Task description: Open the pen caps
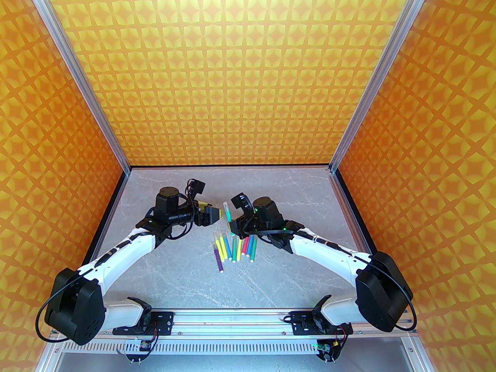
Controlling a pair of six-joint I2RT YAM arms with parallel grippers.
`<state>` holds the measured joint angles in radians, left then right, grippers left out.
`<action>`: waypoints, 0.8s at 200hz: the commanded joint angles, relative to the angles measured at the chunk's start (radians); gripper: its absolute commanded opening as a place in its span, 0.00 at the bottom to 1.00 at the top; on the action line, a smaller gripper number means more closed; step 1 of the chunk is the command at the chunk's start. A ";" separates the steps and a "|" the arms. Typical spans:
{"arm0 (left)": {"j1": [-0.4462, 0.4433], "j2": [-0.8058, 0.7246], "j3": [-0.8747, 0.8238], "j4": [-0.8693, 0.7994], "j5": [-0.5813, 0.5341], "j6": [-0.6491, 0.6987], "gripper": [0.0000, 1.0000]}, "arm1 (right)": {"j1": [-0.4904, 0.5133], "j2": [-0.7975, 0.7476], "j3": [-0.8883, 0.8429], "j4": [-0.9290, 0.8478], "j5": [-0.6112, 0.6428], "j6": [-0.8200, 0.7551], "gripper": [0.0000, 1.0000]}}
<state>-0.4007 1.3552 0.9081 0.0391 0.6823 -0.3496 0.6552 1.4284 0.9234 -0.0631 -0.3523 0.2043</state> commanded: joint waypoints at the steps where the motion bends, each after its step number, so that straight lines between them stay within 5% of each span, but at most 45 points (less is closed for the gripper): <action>1: -0.012 0.028 0.040 0.026 0.038 -0.019 0.79 | 0.011 0.000 0.028 0.027 -0.035 -0.017 0.00; 160: -0.030 0.079 0.090 0.002 0.072 -0.011 0.54 | 0.038 0.004 0.053 0.007 -0.058 -0.037 0.00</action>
<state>-0.4252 1.4254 0.9619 0.0418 0.7288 -0.3630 0.6834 1.4284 0.9436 -0.0624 -0.3912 0.1921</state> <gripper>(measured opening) 0.559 0.134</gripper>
